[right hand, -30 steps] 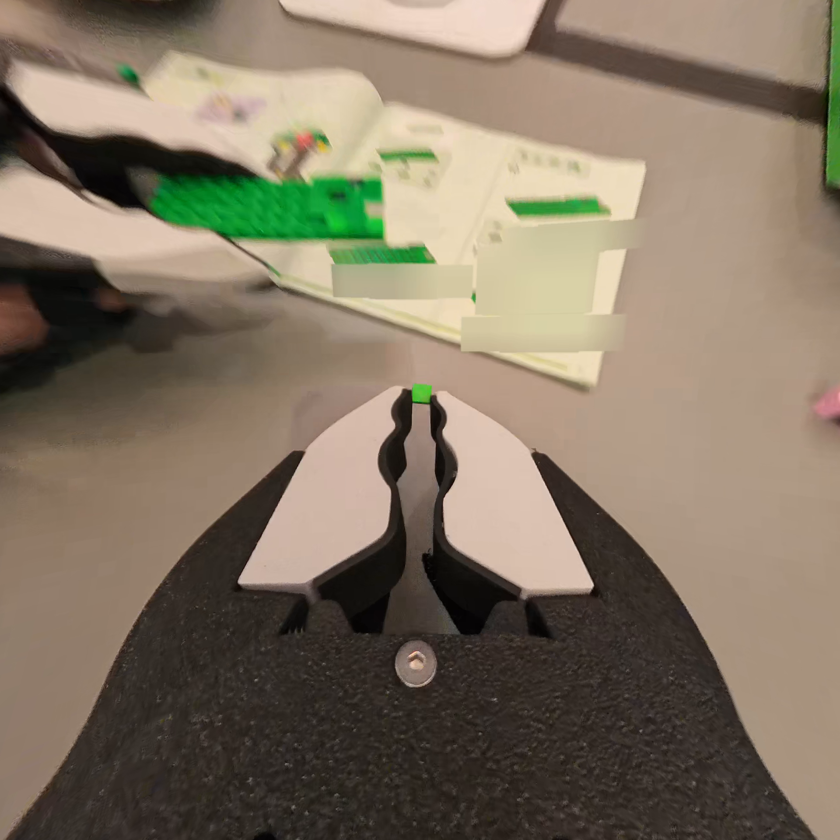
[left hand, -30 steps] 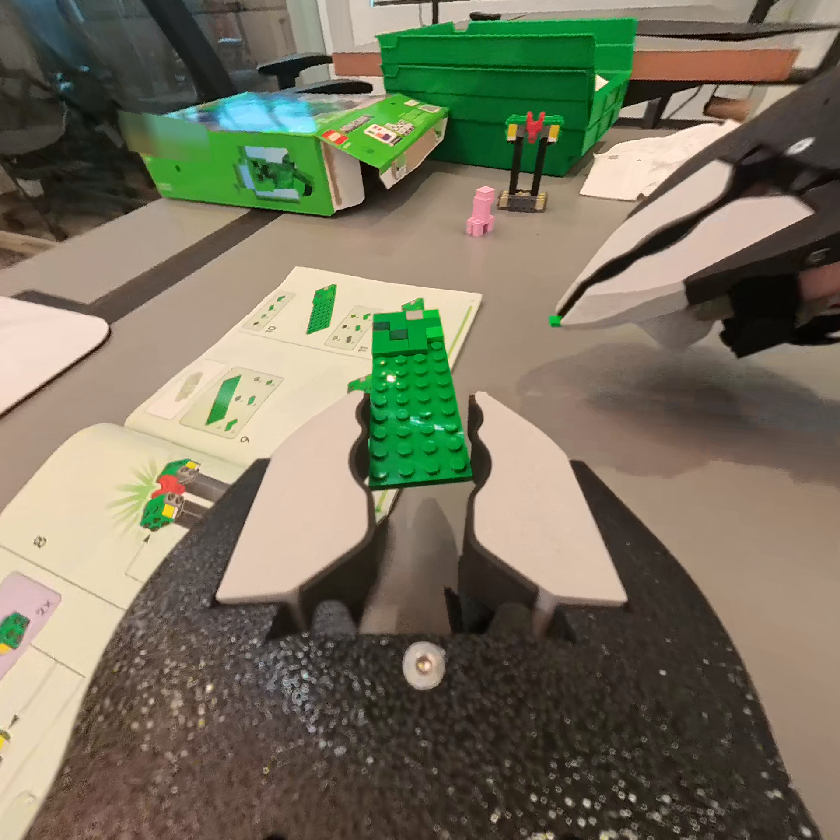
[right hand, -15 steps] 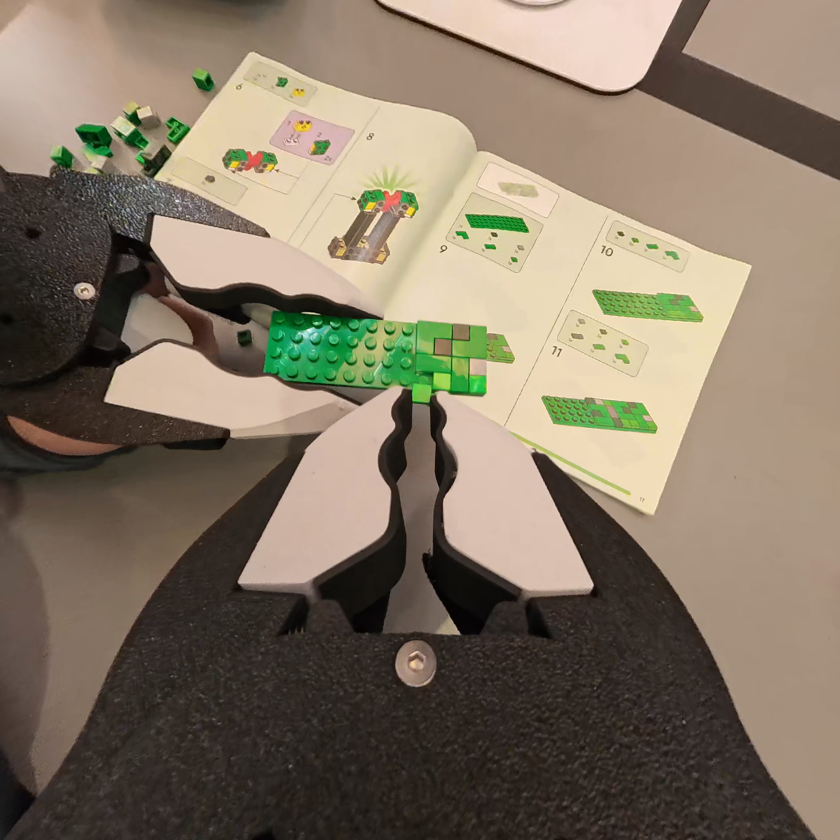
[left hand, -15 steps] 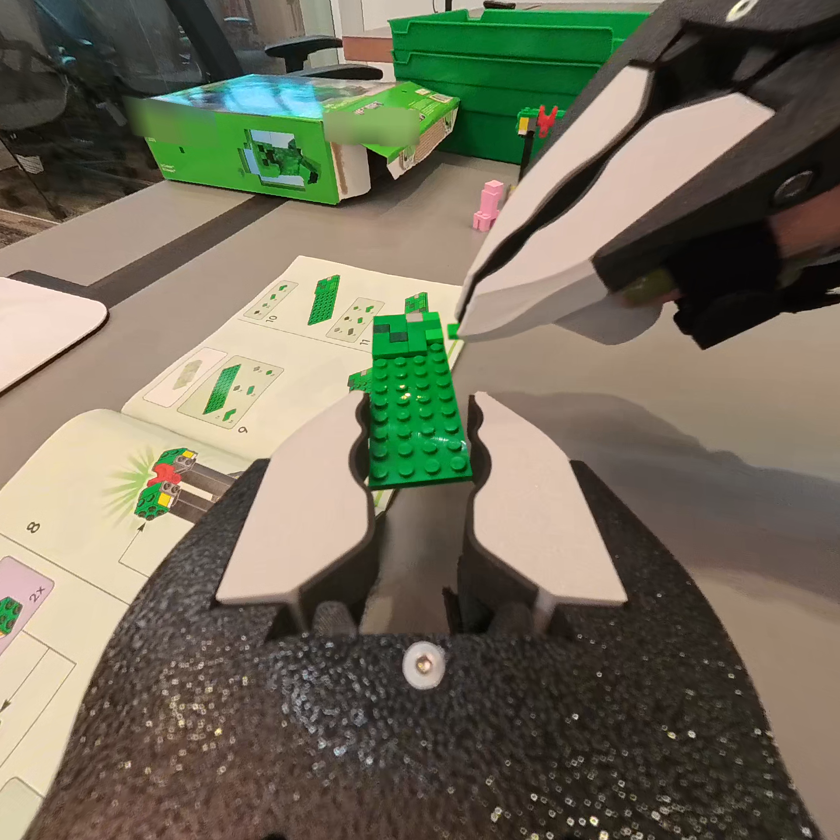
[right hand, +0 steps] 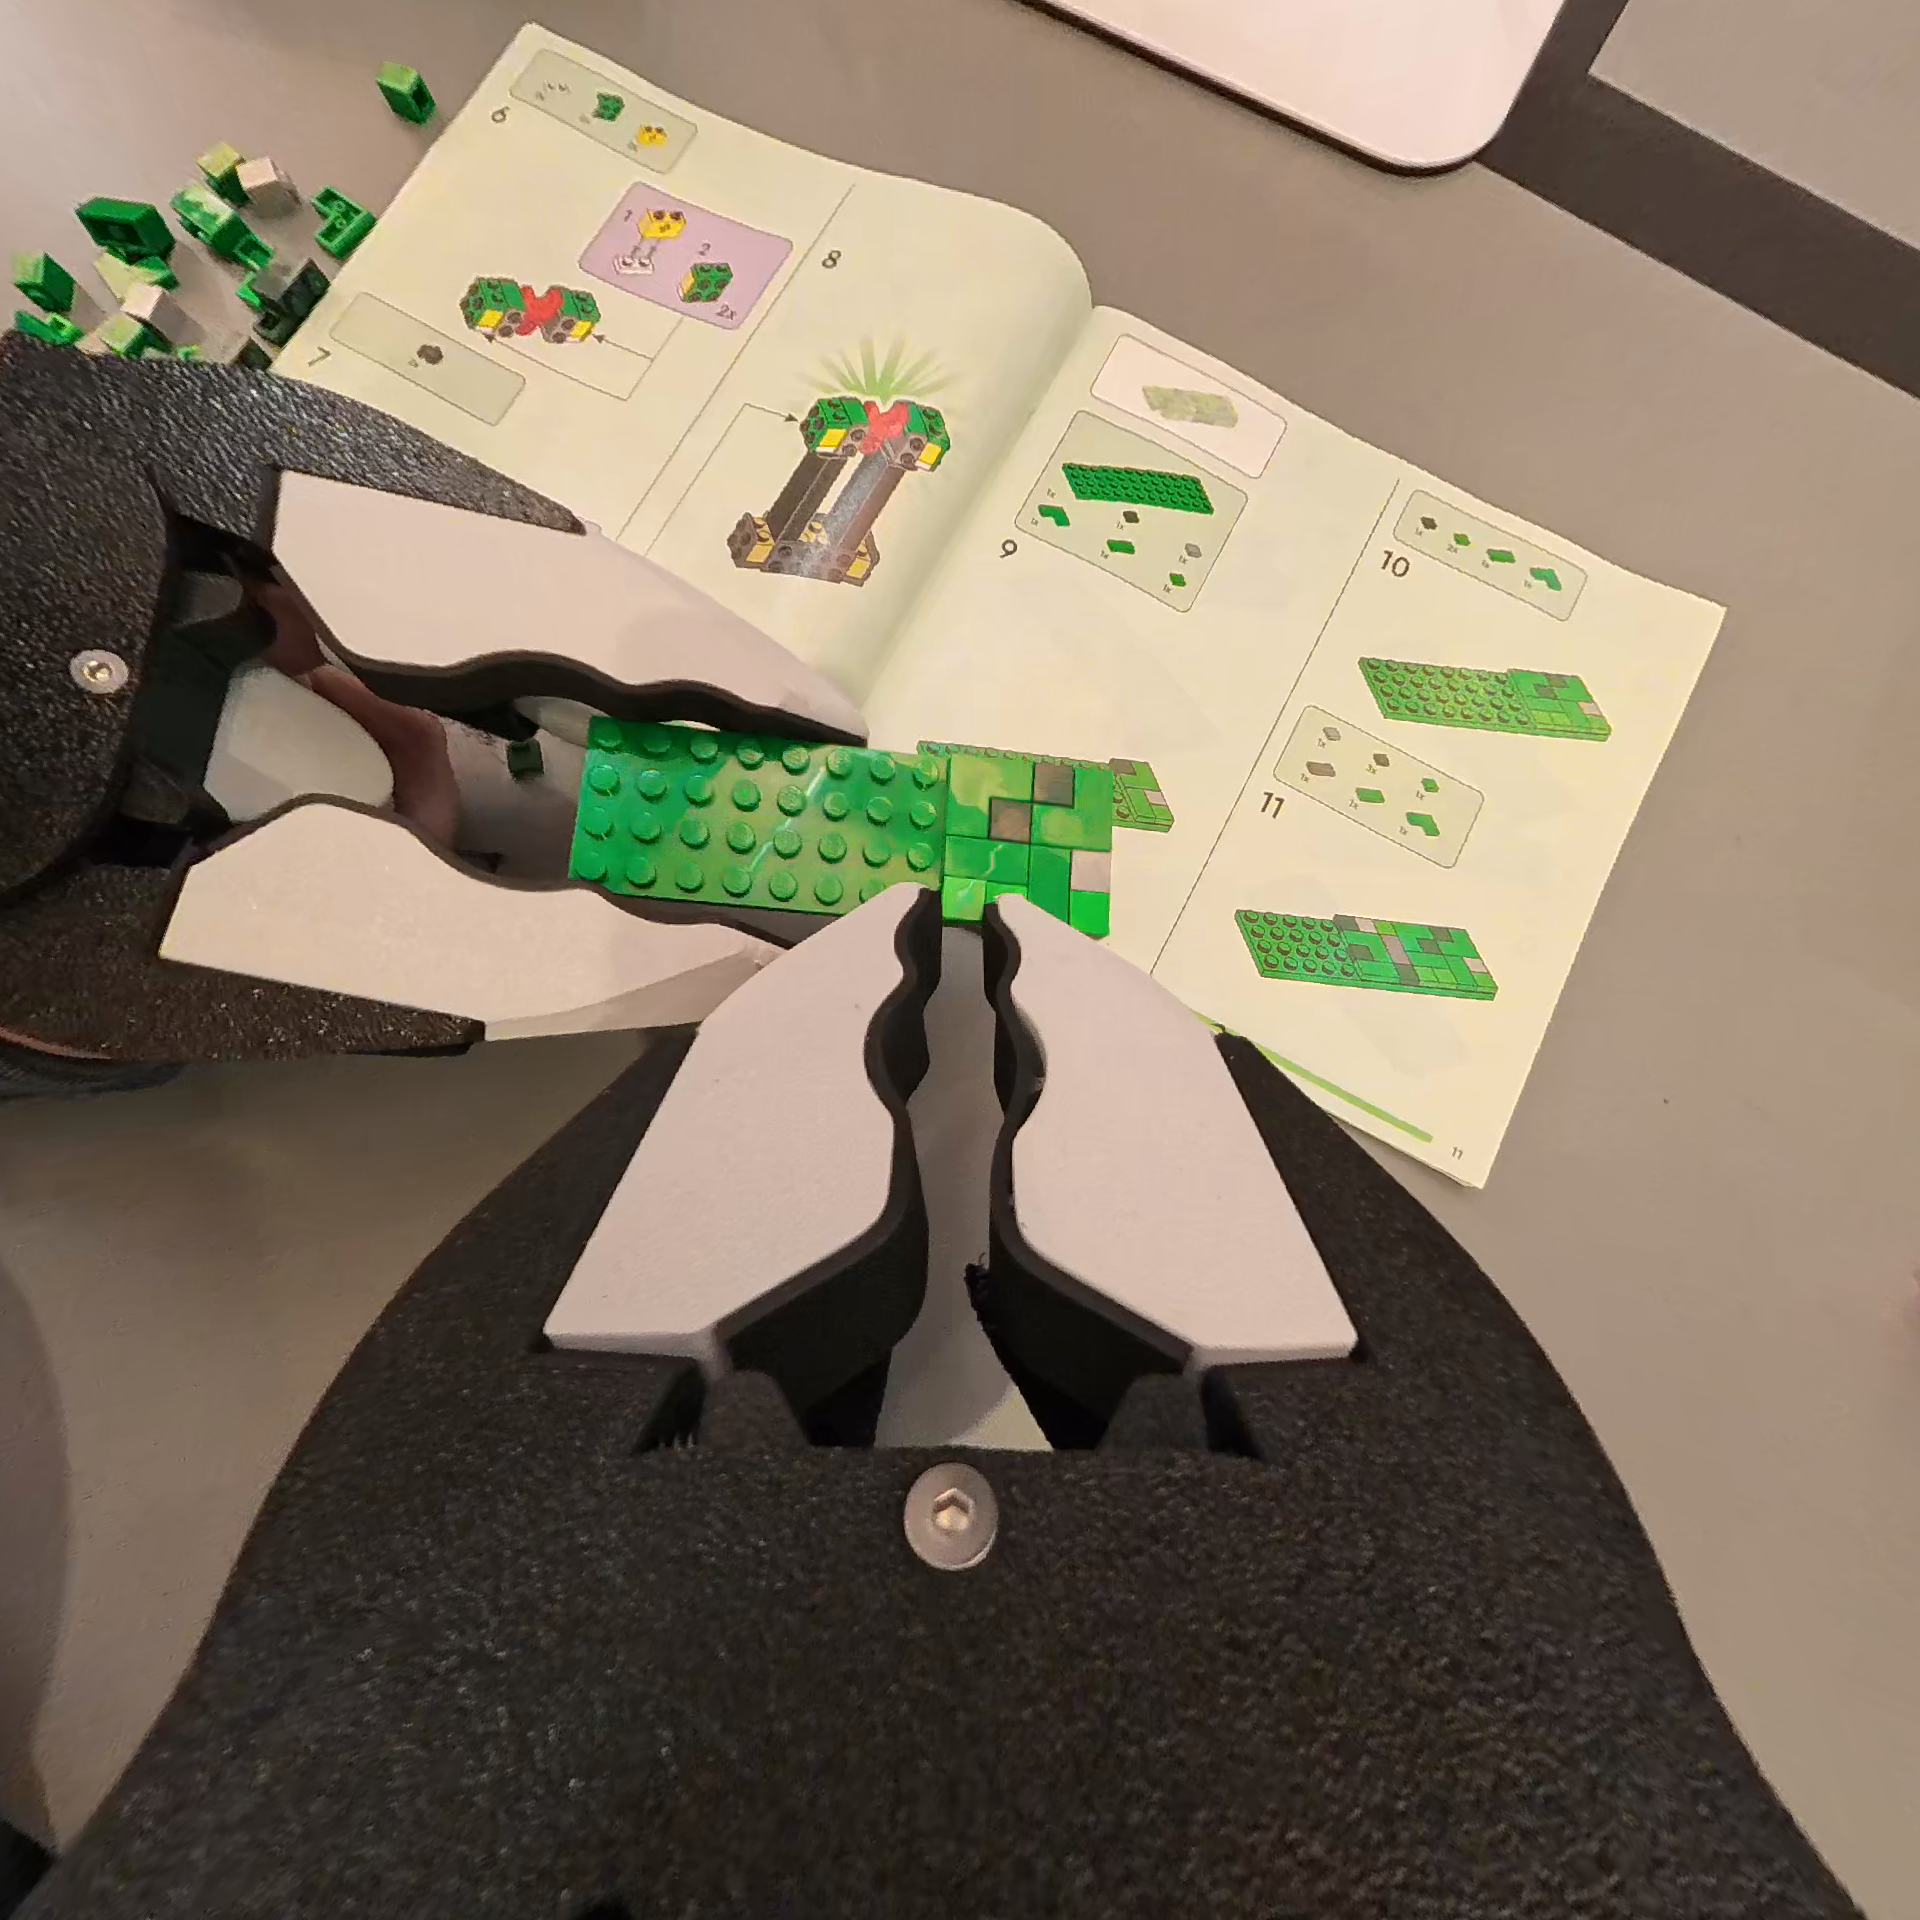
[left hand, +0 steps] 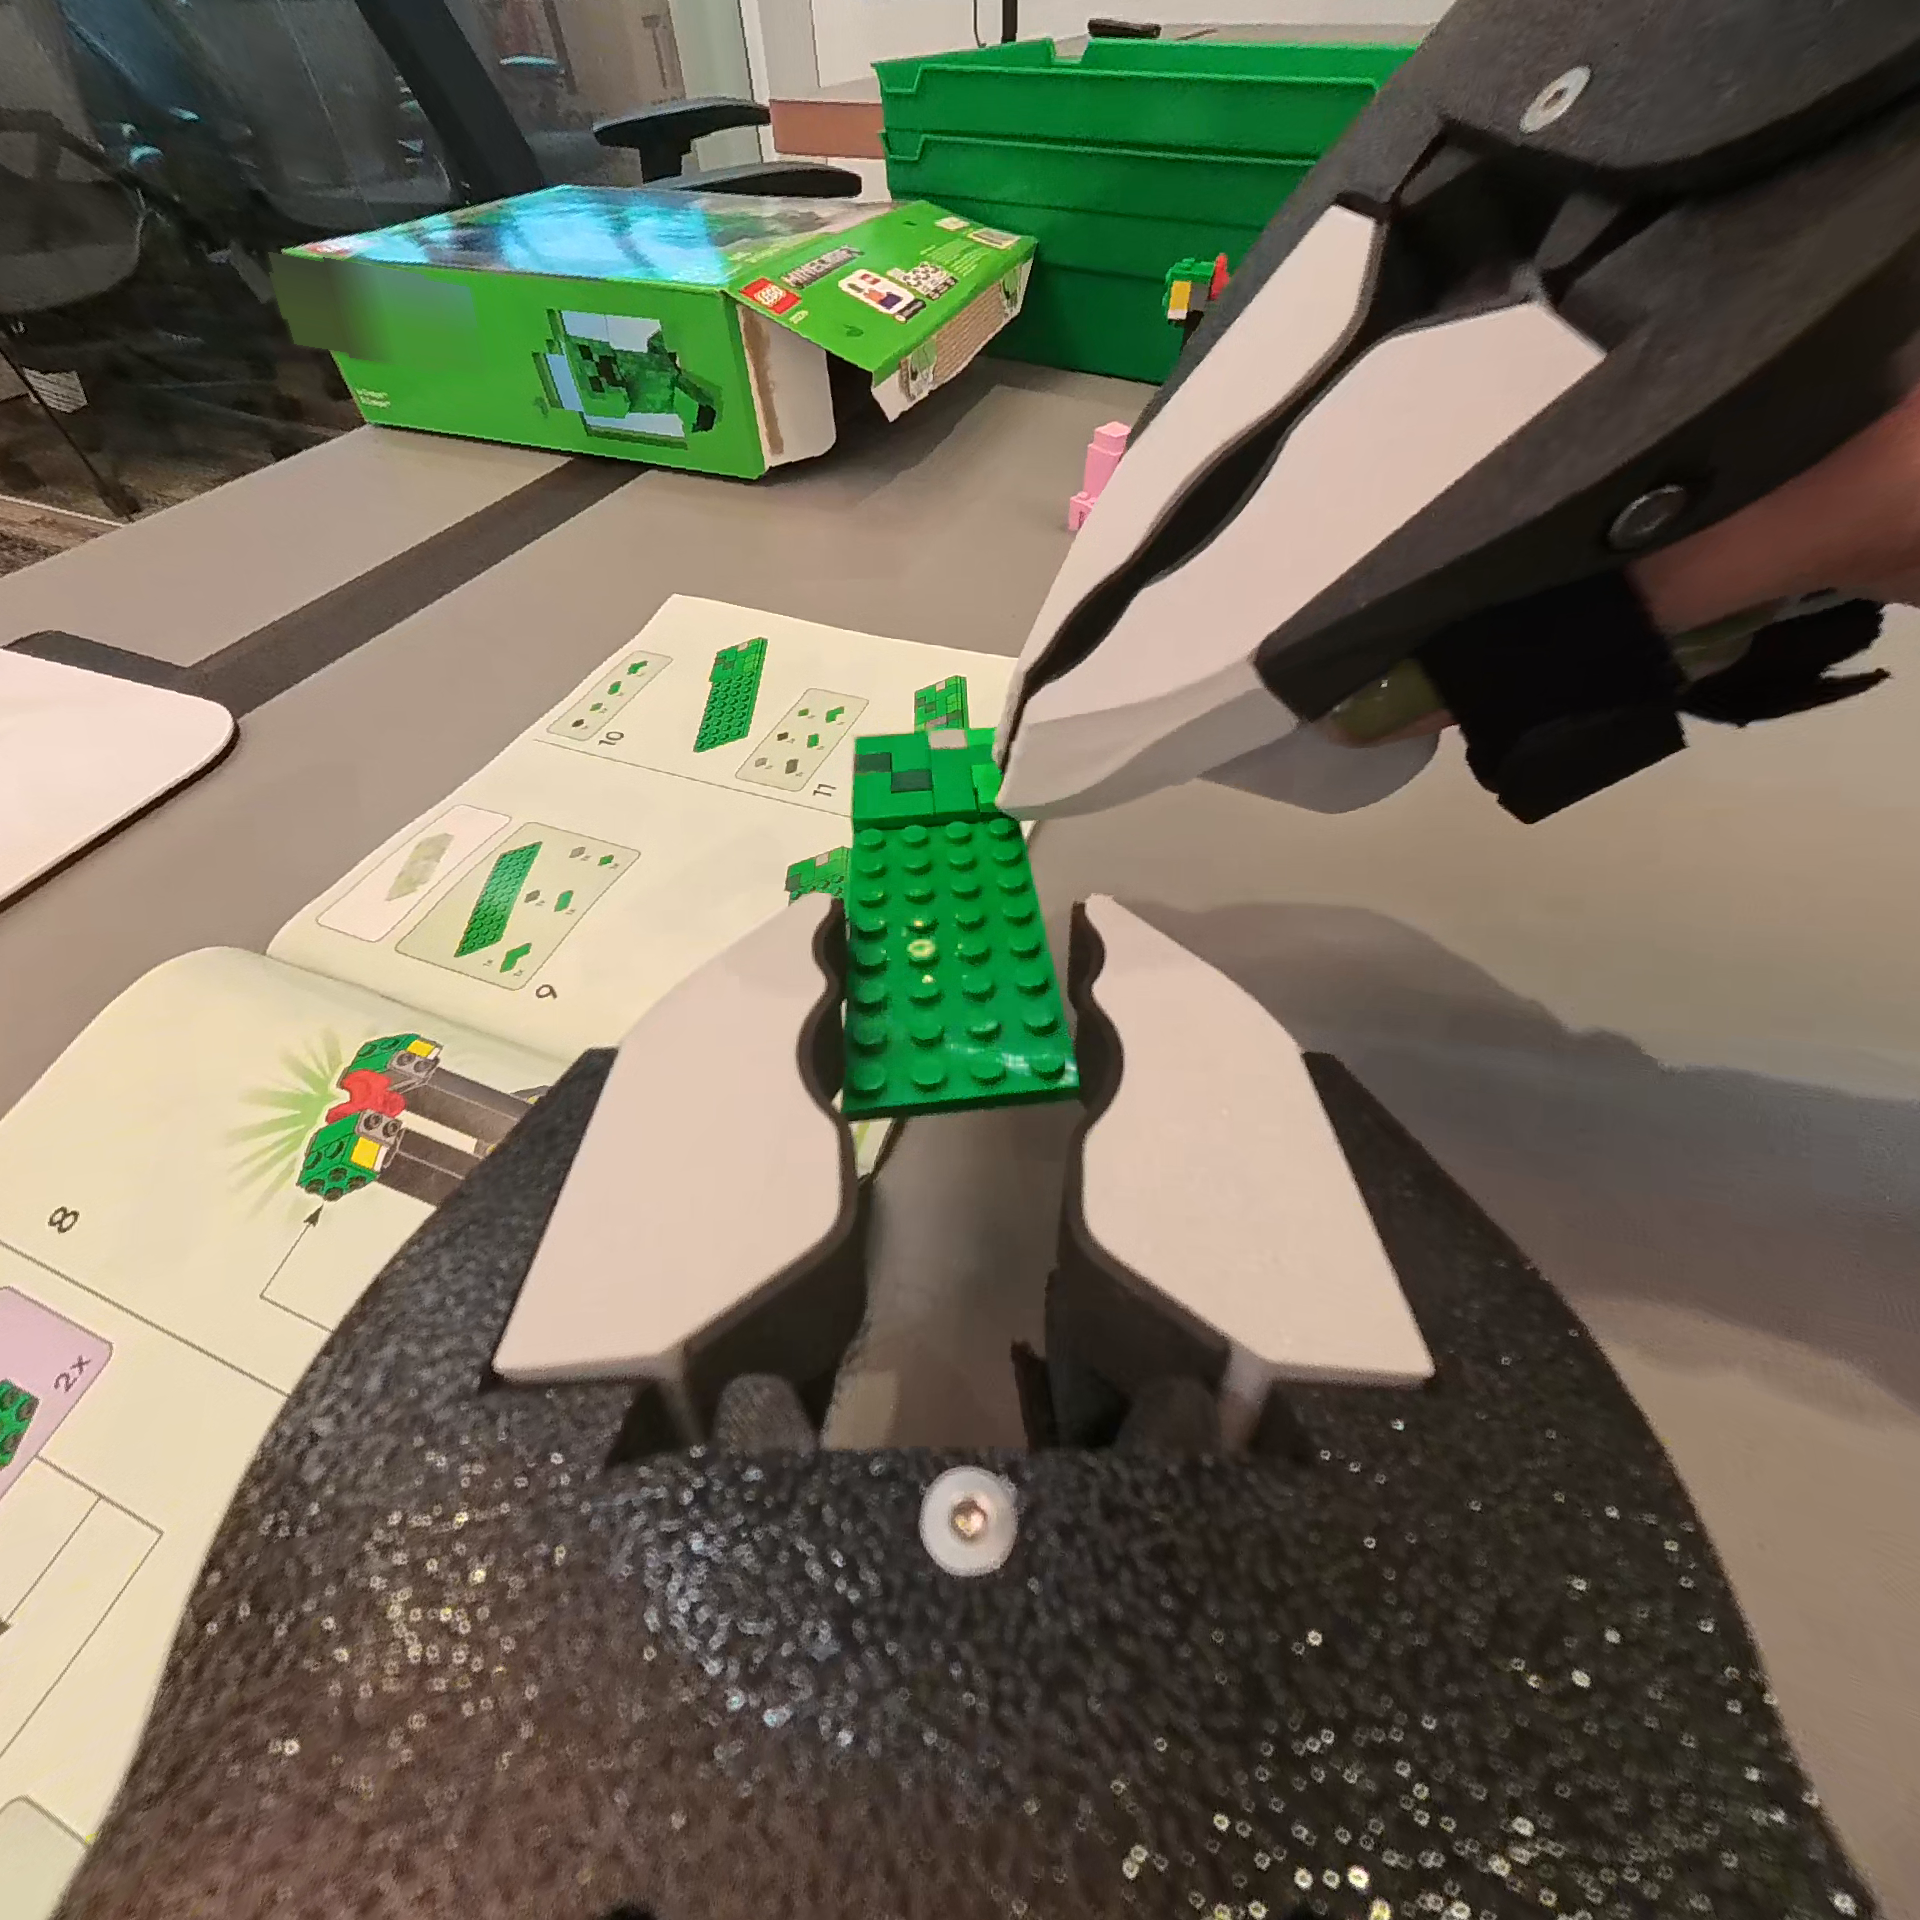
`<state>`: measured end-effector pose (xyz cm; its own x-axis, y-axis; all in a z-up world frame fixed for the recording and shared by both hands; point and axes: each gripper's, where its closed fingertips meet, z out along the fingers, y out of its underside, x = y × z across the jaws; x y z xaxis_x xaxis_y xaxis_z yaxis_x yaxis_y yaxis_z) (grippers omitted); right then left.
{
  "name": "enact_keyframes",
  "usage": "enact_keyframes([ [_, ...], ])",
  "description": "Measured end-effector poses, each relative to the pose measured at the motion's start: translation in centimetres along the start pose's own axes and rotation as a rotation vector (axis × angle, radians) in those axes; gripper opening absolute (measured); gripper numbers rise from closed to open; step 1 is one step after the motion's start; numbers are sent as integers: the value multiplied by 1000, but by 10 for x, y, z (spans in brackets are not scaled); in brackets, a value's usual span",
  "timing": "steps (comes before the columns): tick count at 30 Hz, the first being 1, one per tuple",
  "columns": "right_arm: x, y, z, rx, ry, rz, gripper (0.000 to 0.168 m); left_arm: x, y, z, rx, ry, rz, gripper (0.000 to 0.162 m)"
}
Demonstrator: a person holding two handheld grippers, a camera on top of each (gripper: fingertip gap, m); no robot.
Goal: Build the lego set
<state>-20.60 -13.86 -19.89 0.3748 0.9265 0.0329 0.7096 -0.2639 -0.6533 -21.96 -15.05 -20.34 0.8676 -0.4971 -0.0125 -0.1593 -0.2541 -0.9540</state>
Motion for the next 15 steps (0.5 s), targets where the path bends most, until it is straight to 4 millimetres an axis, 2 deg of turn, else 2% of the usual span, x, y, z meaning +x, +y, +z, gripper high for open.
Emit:
enact_keyframes([
  [15, -2, 0, 0, -18, 7, -12, 7, 0, 0, 0, 2, 12, -23, 40],
])
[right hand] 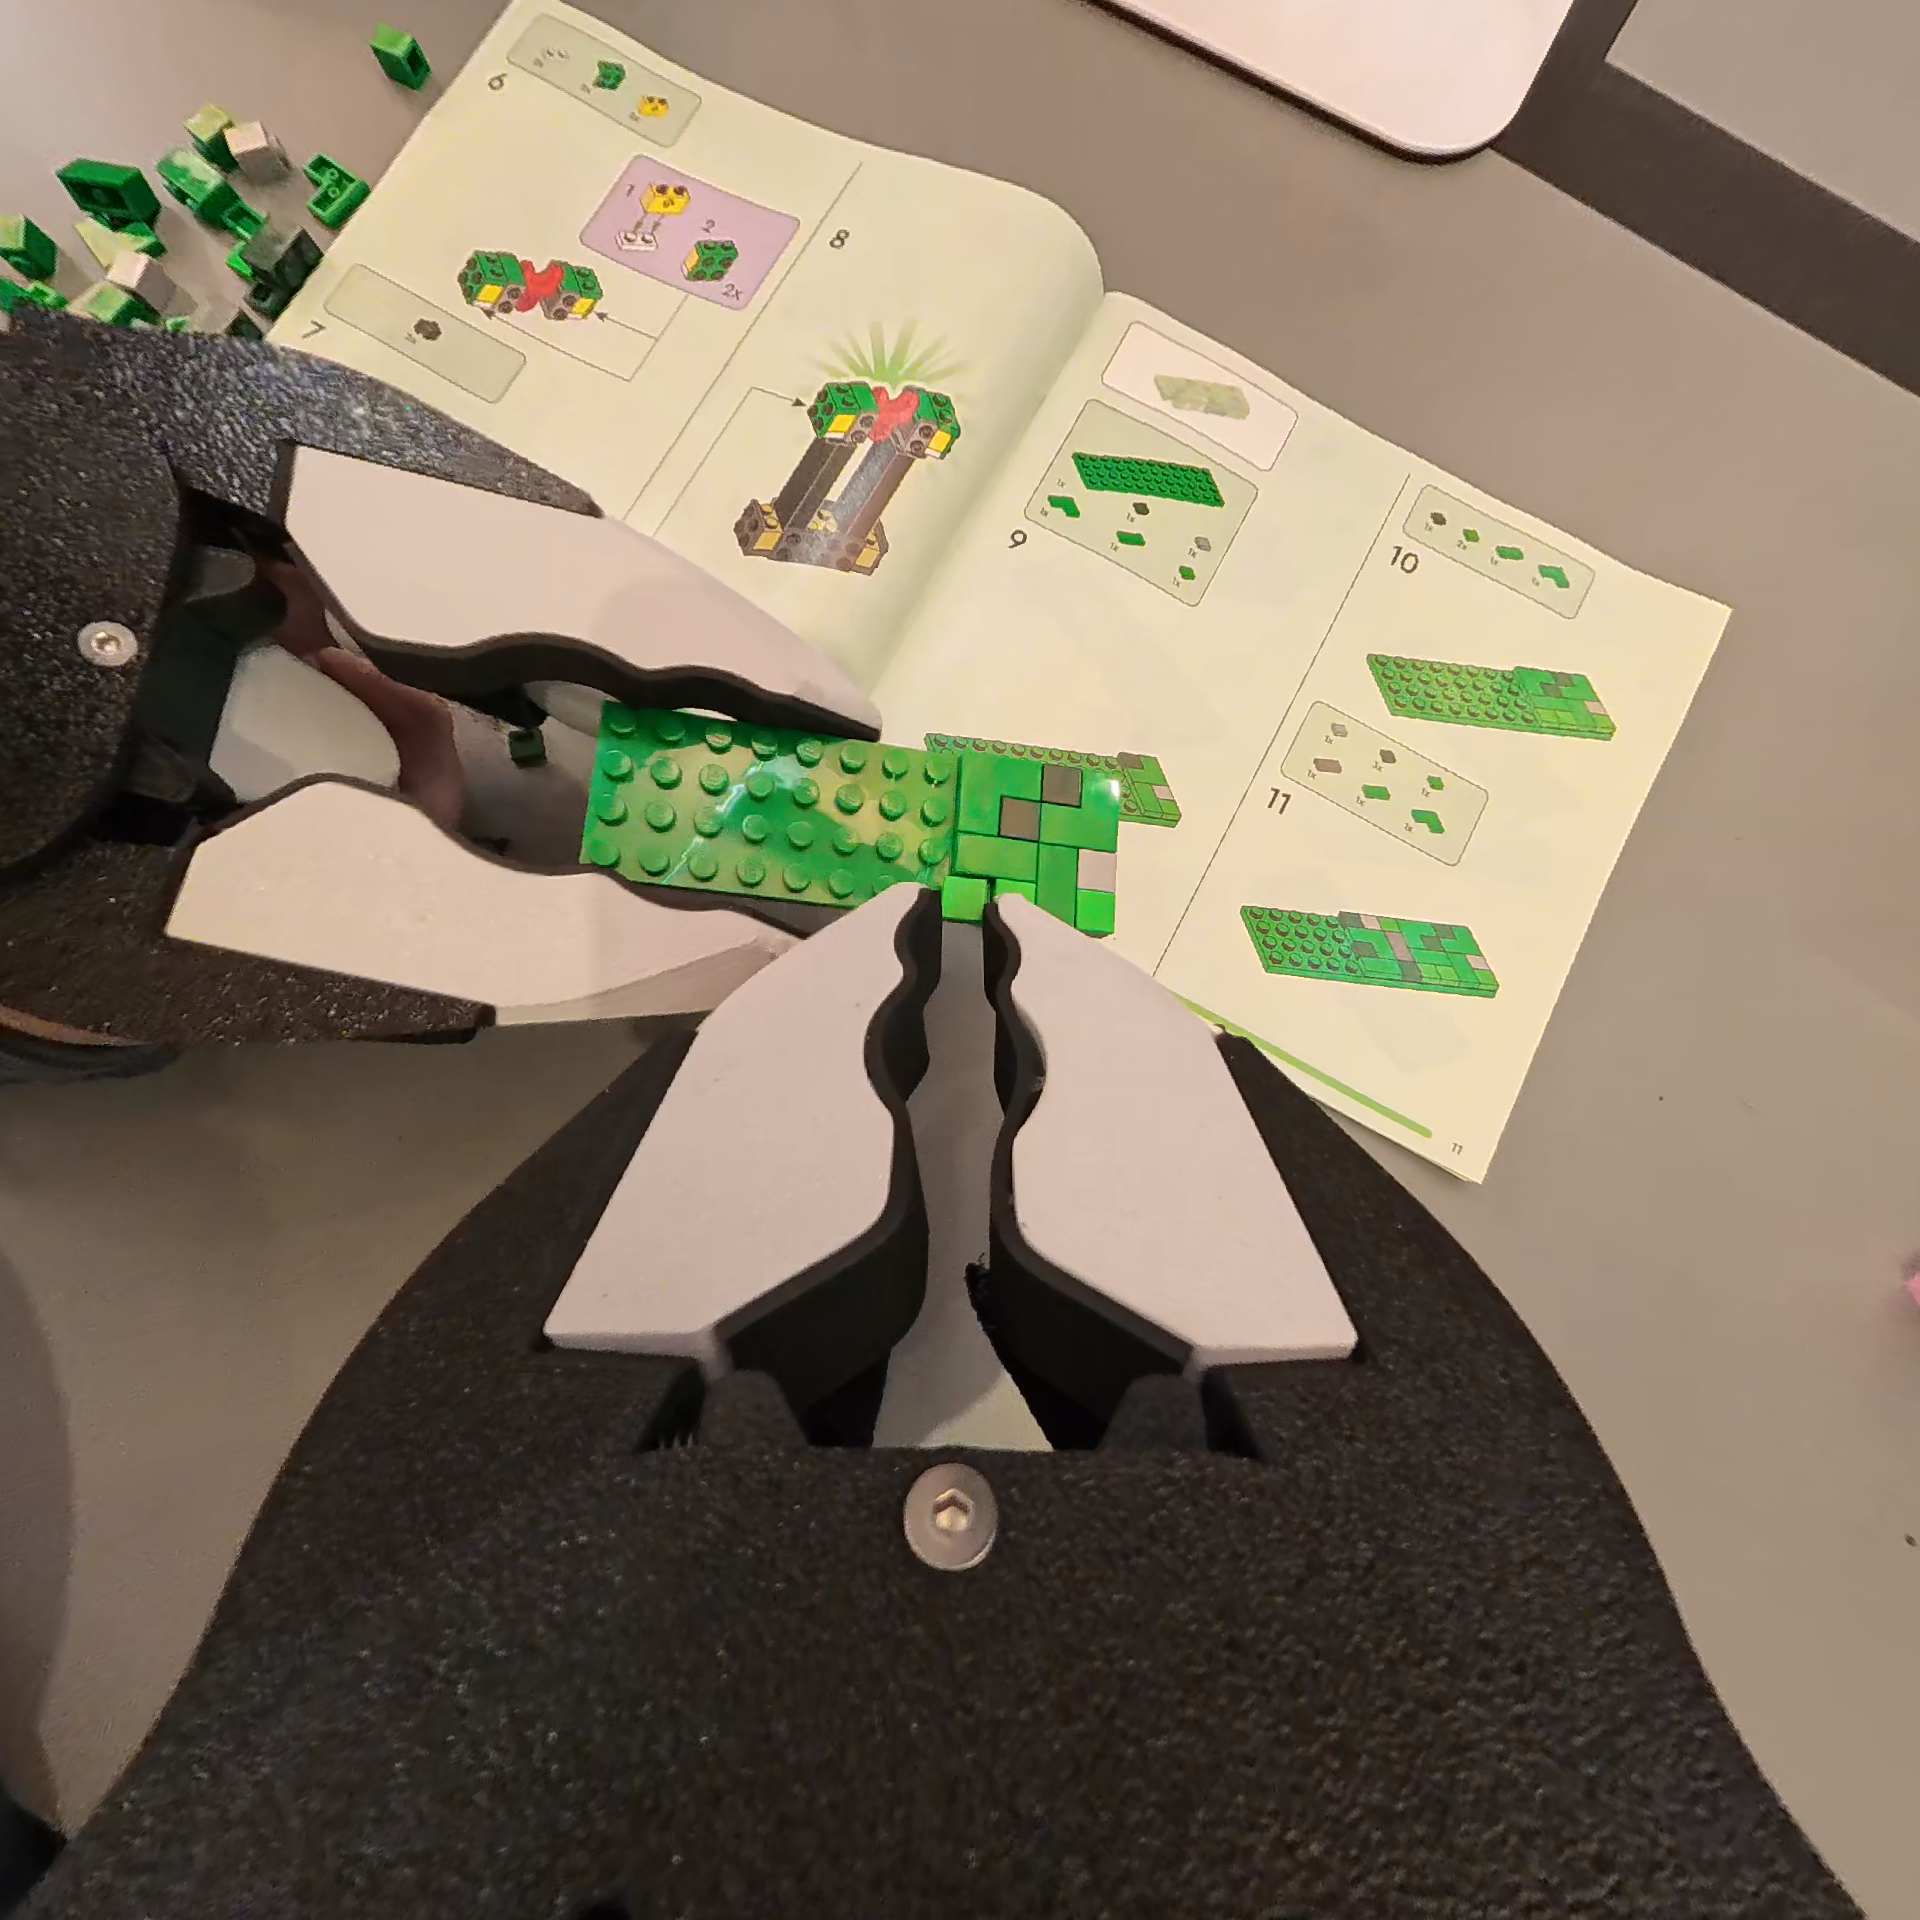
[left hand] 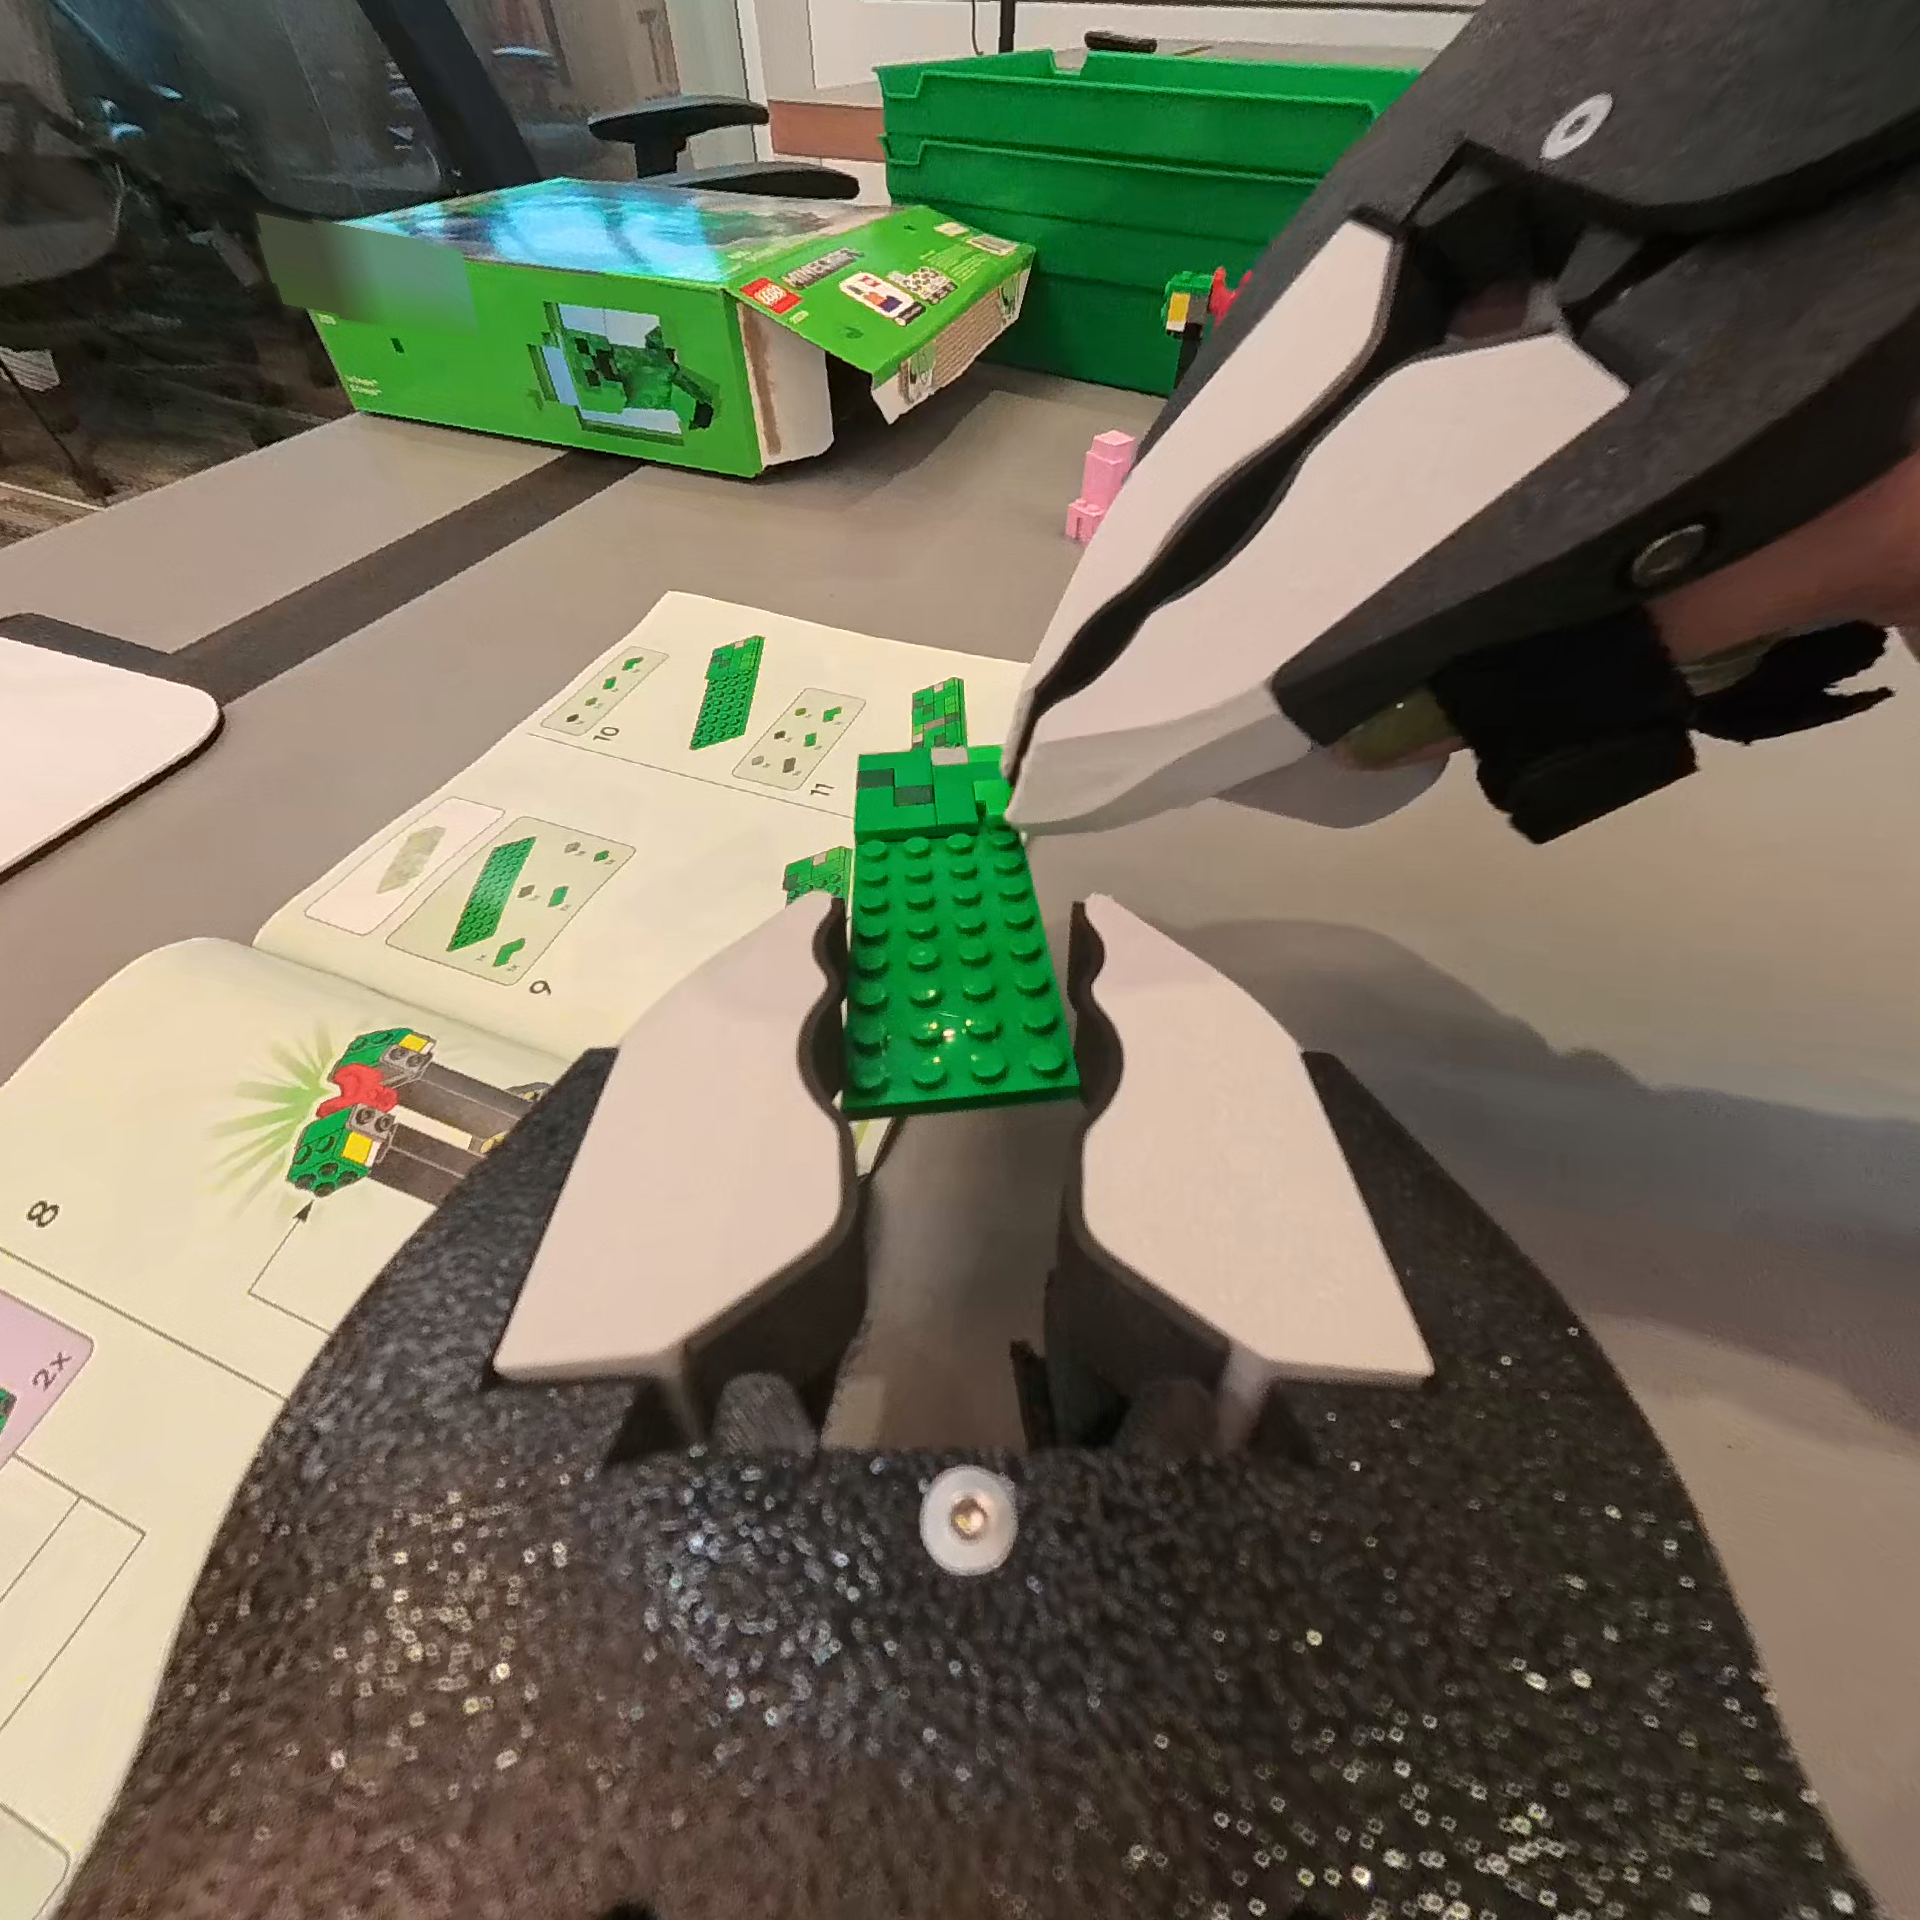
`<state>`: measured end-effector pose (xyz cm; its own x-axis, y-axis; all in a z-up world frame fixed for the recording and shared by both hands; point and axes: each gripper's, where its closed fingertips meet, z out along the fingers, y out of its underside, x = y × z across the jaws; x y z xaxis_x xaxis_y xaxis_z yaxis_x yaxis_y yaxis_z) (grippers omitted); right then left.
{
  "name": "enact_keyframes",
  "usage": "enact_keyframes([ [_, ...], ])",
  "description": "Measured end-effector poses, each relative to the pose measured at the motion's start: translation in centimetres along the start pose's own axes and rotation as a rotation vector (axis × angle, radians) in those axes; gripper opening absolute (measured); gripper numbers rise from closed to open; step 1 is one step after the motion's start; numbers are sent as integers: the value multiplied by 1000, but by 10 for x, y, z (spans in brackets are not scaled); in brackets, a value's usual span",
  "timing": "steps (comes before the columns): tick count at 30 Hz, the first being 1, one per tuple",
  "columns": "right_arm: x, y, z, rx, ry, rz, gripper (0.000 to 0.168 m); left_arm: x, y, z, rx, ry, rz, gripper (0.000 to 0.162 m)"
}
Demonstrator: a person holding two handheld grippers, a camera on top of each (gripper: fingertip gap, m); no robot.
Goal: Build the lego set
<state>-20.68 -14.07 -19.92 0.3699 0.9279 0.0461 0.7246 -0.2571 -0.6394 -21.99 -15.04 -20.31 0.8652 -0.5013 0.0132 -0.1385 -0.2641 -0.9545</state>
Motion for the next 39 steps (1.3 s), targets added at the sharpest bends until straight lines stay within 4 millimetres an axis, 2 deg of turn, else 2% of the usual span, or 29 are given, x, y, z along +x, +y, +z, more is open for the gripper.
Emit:
enact_keyframes([
  [3, 0, 2, -7, 22, 6, -1, 7, 4, 1, 1, -9, 19, 8, 40],
  [6, 1, 9, -22, 54, 20, 13, 7, 20, 4, 2, -36, 88, -13, 40],
  [9, 6, 26, -39, 82, 47, 18, 7, 44, 10, 4, -90, 141, 30, 40],
  [12, 10, 48, -47, 106, 49, 24, 7, 66, 17, 9, -149, 167, 103, 40],
  [15, 5, 68, -47, 128, 16, 29, 7, 75, 21, 15, -193, 144, 142, 40],
  [17, 5, 79, -45, 127, 21, 16, 7, 80, 31, 19, -253, 135, 139, 40],
  [22, 3, 96, -41, 141, -2, 23, 6, 94, 47, 18, -348, 146, 105, 43],
  [23, 2, 99, -41, 139, -6, 26, 6, 96, 51, 17, -376, 146, 98, 58],
  [25, 0, 102, -40, 142, -14, 34, 6, 97, 60, 12, -433, 154, 90, 74],
  [28, -6, 105, -38, 137, -15, 51, 6, 94, 62, 5, -458, 148, 83, 84],
  [34, -15, 104, -27, 96, 78, 75, 6, 89, 63, -3, -480, 216, 99, 81],
  [37, -20, 105, -22, 78, 94, 98, 7, 93, 63, -4, -458, 265, 112, 75],
  [39, -19, 107, -19, 59, 128, 95, 7, 102, 62, -7, -460, 322, 78, 63],
])
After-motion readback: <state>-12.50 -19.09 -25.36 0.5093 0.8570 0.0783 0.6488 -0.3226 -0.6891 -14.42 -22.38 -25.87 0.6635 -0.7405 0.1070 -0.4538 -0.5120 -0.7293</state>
